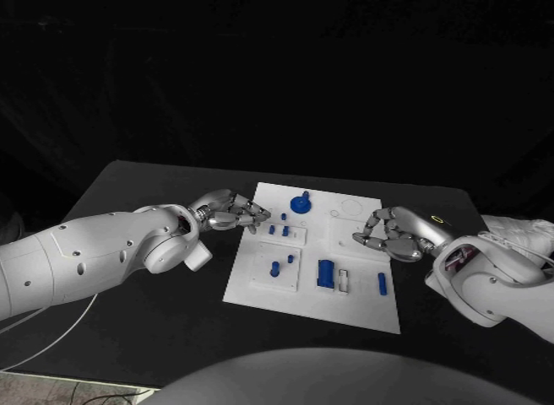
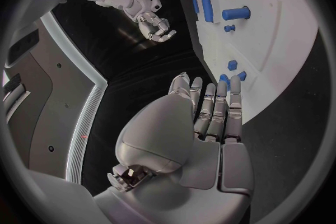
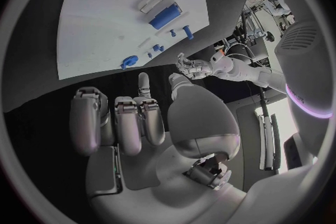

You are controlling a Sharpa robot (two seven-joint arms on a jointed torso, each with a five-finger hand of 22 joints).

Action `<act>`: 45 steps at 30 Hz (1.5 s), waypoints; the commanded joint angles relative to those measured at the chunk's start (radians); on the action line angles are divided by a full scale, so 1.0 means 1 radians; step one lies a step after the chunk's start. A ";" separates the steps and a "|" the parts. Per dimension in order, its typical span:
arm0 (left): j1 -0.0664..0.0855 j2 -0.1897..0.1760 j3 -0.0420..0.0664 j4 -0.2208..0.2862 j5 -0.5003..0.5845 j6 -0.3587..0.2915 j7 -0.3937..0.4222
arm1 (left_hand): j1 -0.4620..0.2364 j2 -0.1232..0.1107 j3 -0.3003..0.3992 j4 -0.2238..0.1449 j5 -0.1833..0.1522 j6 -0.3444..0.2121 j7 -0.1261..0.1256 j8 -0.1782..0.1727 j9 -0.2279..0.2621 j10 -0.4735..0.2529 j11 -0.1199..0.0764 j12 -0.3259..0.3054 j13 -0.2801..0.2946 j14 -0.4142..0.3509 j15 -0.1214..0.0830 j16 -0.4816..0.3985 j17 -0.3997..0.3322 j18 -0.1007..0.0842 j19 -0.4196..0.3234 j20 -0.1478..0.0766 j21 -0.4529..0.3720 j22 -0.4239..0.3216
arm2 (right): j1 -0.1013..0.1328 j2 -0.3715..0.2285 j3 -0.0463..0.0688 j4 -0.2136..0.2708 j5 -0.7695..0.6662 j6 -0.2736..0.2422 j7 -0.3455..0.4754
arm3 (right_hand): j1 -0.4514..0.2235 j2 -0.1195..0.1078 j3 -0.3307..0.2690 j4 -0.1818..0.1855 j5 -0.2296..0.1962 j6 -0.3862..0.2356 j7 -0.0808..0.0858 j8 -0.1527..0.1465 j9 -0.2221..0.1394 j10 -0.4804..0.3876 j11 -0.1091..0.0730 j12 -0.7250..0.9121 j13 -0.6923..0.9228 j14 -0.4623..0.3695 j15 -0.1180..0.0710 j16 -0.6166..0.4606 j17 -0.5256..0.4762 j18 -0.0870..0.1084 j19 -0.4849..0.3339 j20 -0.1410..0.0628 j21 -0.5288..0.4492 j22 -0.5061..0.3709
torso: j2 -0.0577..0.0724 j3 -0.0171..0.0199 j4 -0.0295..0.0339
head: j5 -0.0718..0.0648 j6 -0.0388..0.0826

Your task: Assemble the parts on the task board

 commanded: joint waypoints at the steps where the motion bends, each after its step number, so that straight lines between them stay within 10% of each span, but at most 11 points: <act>1: 0.000 0.005 0.001 -0.001 -0.001 -0.006 0.022 | 0.011 0.002 0.007 0.001 0.007 -0.001 0.006 0.004 0.001 -0.007 0.002 0.006 -0.001 -0.006 0.001 0.003 -0.001 0.011 0.003 0.002 -0.003 0.001 | 0.021 0.001 -0.001 -0.006 0.080 0.233 -0.162 | -0.023 -0.003 -0.011 0.000 -0.007 0.066 -0.020 -0.040 -0.002 0.105 -0.018 0.004 0.263 0.105 -0.020 0.003 0.263 -0.020 0.012 -0.021 0.019 0.206 | 0.000 0.0002 -0.0027 | -0.002 0.000; 6: 0.000 0.011 0.001 -0.001 -0.001 -0.003 0.021 | 0.012 0.003 0.008 0.001 0.007 0.000 0.006 0.005 0.001 -0.006 0.002 0.007 -0.001 -0.006 0.001 0.004 -0.002 0.012 0.004 0.002 -0.003 0.001 | 0.057 0.018 -0.001 -0.032 0.044 0.452 -0.339 | -0.021 -0.017 -0.020 -0.005 -0.035 0.163 -0.037 -0.112 -0.002 0.105 -0.033 0.004 0.263 0.105 -0.036 0.003 0.263 -0.021 0.015 -0.038 0.024 0.206 | 0.001 0.0007 0.0001 | -0.010 0.000; 14: 0.000 0.010 0.001 0.001 -0.001 -0.001 0.018 | 0.012 0.003 0.008 0.001 0.007 0.000 0.006 0.005 0.001 -0.006 0.002 0.007 -0.001 -0.006 0.001 0.004 -0.002 0.012 0.004 0.002 -0.003 0.002 | 0.070 0.039 -0.001 -0.070 0.023 0.592 -0.438 | 0.011 -0.024 -0.013 -0.015 -0.038 0.229 -0.049 -0.167 0.004 0.105 -0.044 0.004 0.263 0.105 -0.049 0.003 0.263 -0.023 0.019 -0.050 0.028 0.208 | 0.002 0.0004 -0.0014 | -0.010 0.000; 35: 0.000 0.016 0.001 -0.002 -0.001 0.001 0.026 | 0.019 0.004 0.011 0.001 0.009 0.005 0.006 0.010 0.003 0.001 0.001 0.012 0.000 -0.002 0.001 0.009 -0.004 0.014 0.007 0.004 -0.003 0.004 | 0.065 0.110 -0.003 -0.139 0.097 0.609 -0.454 | 0.005 -0.022 -0.019 -0.008 -0.098 0.220 -0.030 -0.294 0.007 0.105 -0.030 0.004 0.263 0.105 -0.039 0.003 0.263 -0.010 -0.011 -0.045 -0.029 0.189 | 0.001 0.0004 -0.0017 | -0.021 0.000; 45: 0.000 0.016 0.001 -0.003 -0.001 0.002 0.024 | 0.019 0.004 0.011 0.001 0.009 0.005 0.006 0.010 0.003 0.001 0.001 0.012 0.000 -0.002 0.001 0.009 -0.004 0.014 0.007 0.004 -0.003 0.004 | 0.040 0.137 -0.004 -0.170 0.115 0.610 -0.455 | 0.005 -0.018 -0.021 -0.011 -0.114 0.227 -0.028 -0.308 0.012 0.105 -0.028 0.004 0.263 0.105 -0.034 0.003 0.263 -0.006 -0.021 -0.041 -0.047 0.183 | 0.001 0.0009 -0.0016 | -0.020 0.000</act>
